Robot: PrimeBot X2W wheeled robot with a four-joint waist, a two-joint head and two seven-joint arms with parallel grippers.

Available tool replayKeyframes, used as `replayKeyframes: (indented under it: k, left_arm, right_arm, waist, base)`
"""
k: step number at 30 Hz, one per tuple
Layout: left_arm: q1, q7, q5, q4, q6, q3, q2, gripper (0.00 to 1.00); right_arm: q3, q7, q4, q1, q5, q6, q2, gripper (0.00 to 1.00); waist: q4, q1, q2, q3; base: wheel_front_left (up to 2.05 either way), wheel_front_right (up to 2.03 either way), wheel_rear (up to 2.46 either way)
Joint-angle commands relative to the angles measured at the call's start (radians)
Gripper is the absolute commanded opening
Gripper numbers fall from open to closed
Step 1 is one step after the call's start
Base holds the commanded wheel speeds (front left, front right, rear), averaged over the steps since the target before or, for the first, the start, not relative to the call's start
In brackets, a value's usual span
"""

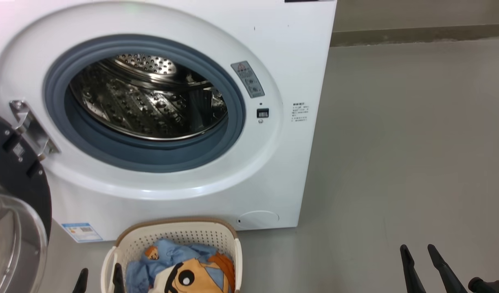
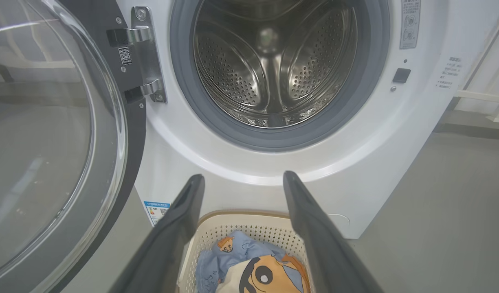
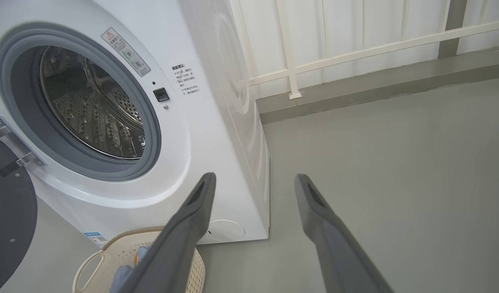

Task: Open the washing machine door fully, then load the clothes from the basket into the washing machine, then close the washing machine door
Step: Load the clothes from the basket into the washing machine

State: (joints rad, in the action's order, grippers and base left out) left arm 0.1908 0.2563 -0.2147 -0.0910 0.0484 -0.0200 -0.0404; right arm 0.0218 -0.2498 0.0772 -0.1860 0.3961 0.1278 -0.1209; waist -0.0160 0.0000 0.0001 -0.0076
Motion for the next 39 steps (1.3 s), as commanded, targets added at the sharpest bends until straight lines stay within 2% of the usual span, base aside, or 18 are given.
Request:
replayKeyframes:
  k: [1,19,26,34,39]
  left_arm:
    - [-0.013,0.006,0.002,0.023,-0.005,-0.03,-0.01,1.0]
    - [-0.009,0.006,-0.011,0.023,-0.002,-0.027,-0.01,1.0]
    - [-0.036,0.006,-0.021,-0.012,0.012,-0.013,-0.01,1.0]
    - [-0.117,0.006,-0.038,-0.148,0.043,0.012,-0.01,1.0]
    - [-0.237,0.006,-0.058,-0.333,0.064,0.029,-0.014,1.0]
  right_arm:
    - [-0.016,-0.012,-0.024,0.005,-0.004,0.003,-0.013,1.0]
    - [-0.019,-0.012,-0.025,0.007,0.002,0.003,-0.011,1.0]
    - [-0.021,-0.012,-0.029,0.02,0.007,0.003,-0.012,1.0]
    - [-0.025,-0.012,-0.03,0.055,0.018,0.003,-0.023,1.0]
    - [-0.032,-0.012,-0.033,0.103,0.029,0.003,-0.035,1.0]
  waist:
    - [0.001,0.0,-0.0001,-0.001]
    - [0.004,0.0,-0.0001,0.017]
    - [-0.003,0.0,-0.0001,0.06]
    - [-0.015,0.0,-0.0001,0.142]
    - [-0.031,0.0,-0.0001,0.23]
  base:
    - [0.9,-0.9,0.0]
    - [0.14,-0.14,0.0]
    - [0.0,0.0,0.0]
    - [0.0,0.0,0.0]
    - [0.0,0.0,0.0]
